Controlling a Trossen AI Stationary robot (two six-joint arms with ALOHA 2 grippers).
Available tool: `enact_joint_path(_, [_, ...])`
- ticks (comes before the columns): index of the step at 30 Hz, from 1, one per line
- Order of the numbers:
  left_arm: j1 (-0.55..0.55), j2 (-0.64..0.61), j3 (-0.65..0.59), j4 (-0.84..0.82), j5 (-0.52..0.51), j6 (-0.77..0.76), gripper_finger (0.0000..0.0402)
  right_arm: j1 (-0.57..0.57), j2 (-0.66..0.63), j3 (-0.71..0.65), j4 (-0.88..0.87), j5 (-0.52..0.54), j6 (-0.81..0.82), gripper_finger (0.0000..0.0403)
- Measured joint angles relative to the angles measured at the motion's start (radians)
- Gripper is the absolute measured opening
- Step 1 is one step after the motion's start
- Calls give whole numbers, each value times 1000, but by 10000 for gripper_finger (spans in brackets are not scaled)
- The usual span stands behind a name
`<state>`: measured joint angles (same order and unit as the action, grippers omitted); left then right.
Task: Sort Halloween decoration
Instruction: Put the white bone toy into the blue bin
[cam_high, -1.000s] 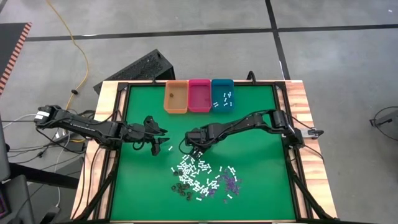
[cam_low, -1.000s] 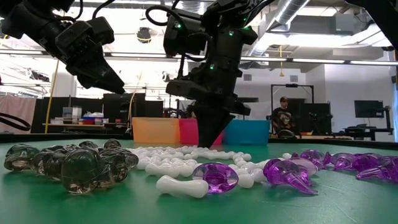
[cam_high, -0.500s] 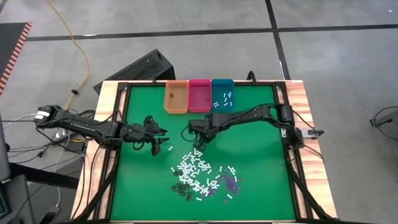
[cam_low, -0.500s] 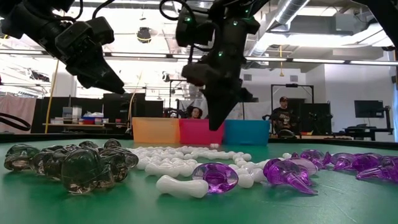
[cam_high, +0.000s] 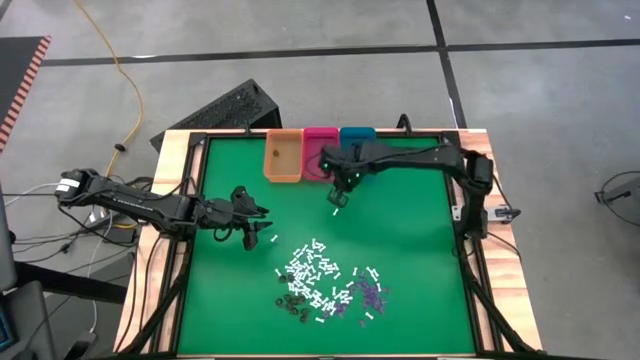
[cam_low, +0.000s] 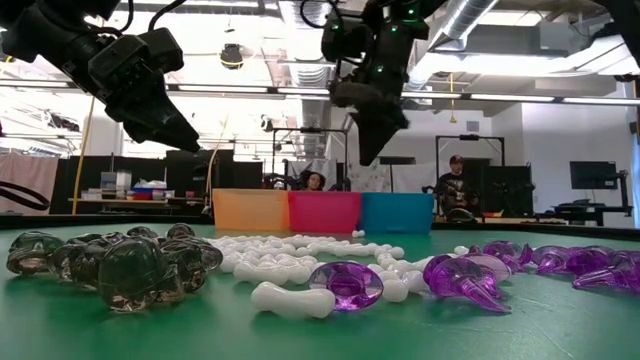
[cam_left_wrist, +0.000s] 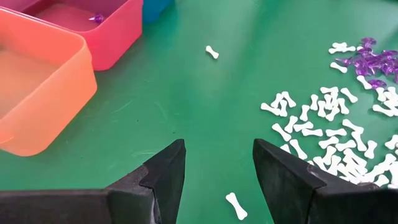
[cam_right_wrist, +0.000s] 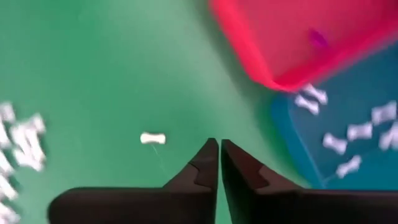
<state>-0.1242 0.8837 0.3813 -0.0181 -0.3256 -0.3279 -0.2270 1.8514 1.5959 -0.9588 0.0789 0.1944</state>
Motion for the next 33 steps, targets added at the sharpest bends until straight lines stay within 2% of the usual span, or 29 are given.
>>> enact_joint_path(5, [0, 0, 0, -1, 0, 1, 179, 77, 16, 1, 24, -58, -339, 96])
enact_joint_path(14, [0, 0, 0, -17, -26, 0, 179, 129, 157, -2, 45, -78, -578, 145])
enact_joint_path(21, [0, 0, 0, -42, -28, -1, 179, 127, 232, -2, 56, -4, -658, 167])
enact_joint_path(33, [0, 0, 0, -47, -29, -7, 179, 83, 244, -23, 82, -43, -691, 164])
